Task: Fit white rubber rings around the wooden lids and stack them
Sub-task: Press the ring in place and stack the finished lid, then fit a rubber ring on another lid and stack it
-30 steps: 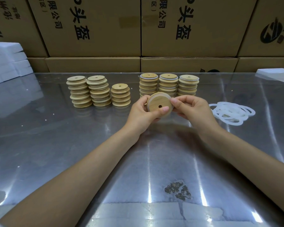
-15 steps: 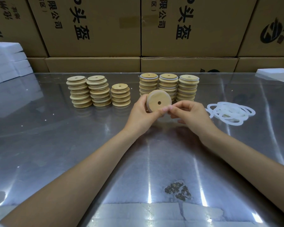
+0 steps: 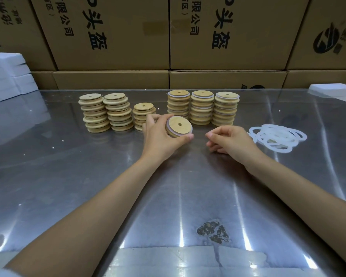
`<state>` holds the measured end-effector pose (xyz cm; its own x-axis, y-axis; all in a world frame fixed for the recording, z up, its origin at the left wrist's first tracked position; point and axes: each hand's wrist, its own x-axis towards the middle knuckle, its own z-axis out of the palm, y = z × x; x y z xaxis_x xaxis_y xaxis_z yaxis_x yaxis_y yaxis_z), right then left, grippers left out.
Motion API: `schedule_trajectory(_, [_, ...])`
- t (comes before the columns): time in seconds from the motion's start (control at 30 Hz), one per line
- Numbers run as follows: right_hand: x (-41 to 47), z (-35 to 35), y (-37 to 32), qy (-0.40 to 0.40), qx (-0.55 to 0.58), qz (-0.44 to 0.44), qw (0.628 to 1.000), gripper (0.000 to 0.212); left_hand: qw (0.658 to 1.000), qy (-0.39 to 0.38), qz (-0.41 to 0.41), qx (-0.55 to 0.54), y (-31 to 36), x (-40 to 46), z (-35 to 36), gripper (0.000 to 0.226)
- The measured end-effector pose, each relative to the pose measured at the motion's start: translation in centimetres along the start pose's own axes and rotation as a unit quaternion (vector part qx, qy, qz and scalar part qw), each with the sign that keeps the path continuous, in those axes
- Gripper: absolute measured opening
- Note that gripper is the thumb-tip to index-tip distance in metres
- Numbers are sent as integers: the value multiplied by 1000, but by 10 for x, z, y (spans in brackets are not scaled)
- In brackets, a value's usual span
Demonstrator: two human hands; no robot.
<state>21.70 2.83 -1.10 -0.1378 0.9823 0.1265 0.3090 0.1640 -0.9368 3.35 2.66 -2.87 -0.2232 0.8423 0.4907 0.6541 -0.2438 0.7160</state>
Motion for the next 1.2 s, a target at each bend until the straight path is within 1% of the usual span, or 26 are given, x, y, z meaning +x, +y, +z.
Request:
schedule_trajectory(0.07, [0, -2, 2, 13, -68, -21, 997, 15, 1000, 3, -27, 7, -3, 4, 0, 66])
schedule_trajectory(0.1, [1, -5, 3, 34, -142, -50, 988, 14, 999, 7, -35, 9, -5, 6, 1, 67])
schedule_trajectory(0.13, [1, -9, 5, 63, -231, -80, 968, 11, 999, 12, -39, 11, -6, 8, 1, 67])
schedule_trajectory(0.17, [1, -12, 5, 97, -313, -100, 939, 10, 999, 17, -40, 12, -7, 9, 2, 67])
schedule_trajectory(0.2, [1, -16, 4, 130, -373, -110, 912, 10, 999, 23, -39, 14, -7, 10, 3, 68])
schedule_trajectory(0.27, [3, -25, 5, 161, -443, -102, 876, 15, 999, 30, -34, 23, -8, 15, 4, 68])
schedule_trajectory(0.33, [4, -31, 9, 150, -503, -74, 848, 20, 998, 35, -32, 31, -6, 20, 5, 67])
schedule_trajectory(0.37, [5, -33, 11, 142, -521, -61, 840, 21, 998, 38, -33, 32, -5, 22, 6, 66])
schedule_trajectory(0.47, [7, -36, 15, 128, -546, -40, 827, 20, 998, 37, -38, 22, -4, 28, 9, 63])
schedule_trajectory(0.6, [9, -33, 15, 111, -554, -49, 824, 20, 999, 14, -44, 25, -6, 31, 12, 67])
schedule_trajectory(0.8, [9, -30, 14, 106, -533, -78, 836, 18, 998, -13, -57, 14, -8, 31, 13, 69])
schedule_trajectory(0.93, [8, -26, 12, 91, -498, -97, 857, 17, 995, -52, -87, 7, -10, 34, 13, 83])
schedule_trajectory(1.0, [7, -25, 12, 83, -480, -109, 866, 17, 993, -67, -92, 8, -11, 36, 14, 86])
schedule_trajectory(1.1, [8, -25, 13, 68, -461, -125, 876, 15, 993, -78, -91, 15, -12, 37, 14, 87])
schedule_trajectory(1.2, [9, -24, 14, 67, -456, -134, 877, 16, 993, -78, -91, 9, -12, 36, 14, 90])
